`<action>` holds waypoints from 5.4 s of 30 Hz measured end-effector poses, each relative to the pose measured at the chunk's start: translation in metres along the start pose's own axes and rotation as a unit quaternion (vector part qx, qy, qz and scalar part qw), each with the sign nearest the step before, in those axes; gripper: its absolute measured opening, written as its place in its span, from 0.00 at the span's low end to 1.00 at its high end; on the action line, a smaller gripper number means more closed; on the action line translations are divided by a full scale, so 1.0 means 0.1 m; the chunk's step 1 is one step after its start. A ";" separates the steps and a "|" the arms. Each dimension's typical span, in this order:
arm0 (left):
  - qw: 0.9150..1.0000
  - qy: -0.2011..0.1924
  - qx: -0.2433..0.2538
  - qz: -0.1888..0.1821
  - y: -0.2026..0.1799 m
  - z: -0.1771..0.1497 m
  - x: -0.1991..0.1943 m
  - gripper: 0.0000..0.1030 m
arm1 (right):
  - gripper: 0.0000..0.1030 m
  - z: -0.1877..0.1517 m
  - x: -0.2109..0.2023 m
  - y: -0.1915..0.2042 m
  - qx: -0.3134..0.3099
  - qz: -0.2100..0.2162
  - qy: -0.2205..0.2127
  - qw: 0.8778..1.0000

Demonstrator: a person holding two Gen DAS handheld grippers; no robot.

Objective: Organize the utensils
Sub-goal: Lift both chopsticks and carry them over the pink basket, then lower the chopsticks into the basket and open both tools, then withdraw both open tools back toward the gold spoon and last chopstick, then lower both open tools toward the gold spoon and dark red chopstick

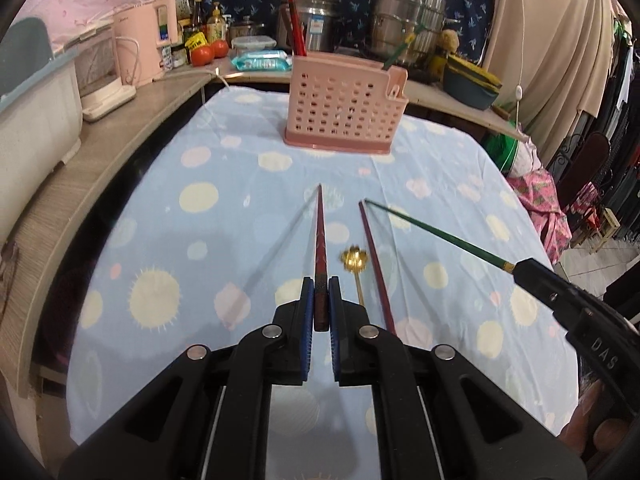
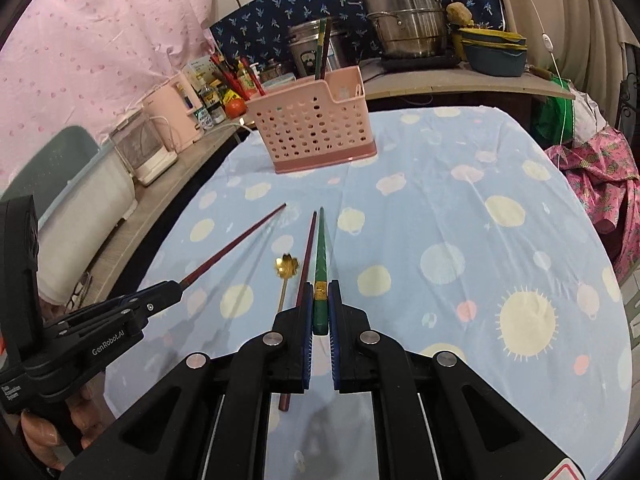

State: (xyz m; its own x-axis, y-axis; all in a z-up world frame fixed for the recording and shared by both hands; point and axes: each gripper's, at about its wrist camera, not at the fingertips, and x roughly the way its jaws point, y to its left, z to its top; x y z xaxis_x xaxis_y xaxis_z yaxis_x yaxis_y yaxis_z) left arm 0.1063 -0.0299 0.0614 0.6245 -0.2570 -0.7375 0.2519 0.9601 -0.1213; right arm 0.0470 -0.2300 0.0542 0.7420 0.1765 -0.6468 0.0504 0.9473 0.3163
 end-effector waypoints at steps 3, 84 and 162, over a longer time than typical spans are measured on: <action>1.000 -0.019 -0.003 0.001 0.02 0.15 -0.08 0.07 | 0.07 0.19 -0.08 0.00 0.000 0.003 -0.023 1.000; 0.985 -0.167 -0.024 0.021 0.04 3.03 0.59 0.27 | 0.11 2.88 1.22 0.13 -0.003 -0.003 -0.163 0.987; 0.995 0.058 -0.028 0.080 0.28 -0.20 0.52 0.33 | 0.17 -0.68 0.69 0.30 -0.054 0.004 0.113 0.992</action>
State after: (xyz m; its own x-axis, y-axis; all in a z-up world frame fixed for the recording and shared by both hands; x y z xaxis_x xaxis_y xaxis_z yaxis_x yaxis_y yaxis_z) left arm 0.1312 -0.0142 0.0065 0.5633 -0.0899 -0.8213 0.1127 0.9931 -0.0314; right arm 0.0542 -0.1713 -0.0280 0.5721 0.2278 -0.7879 -0.0352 0.9666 0.2539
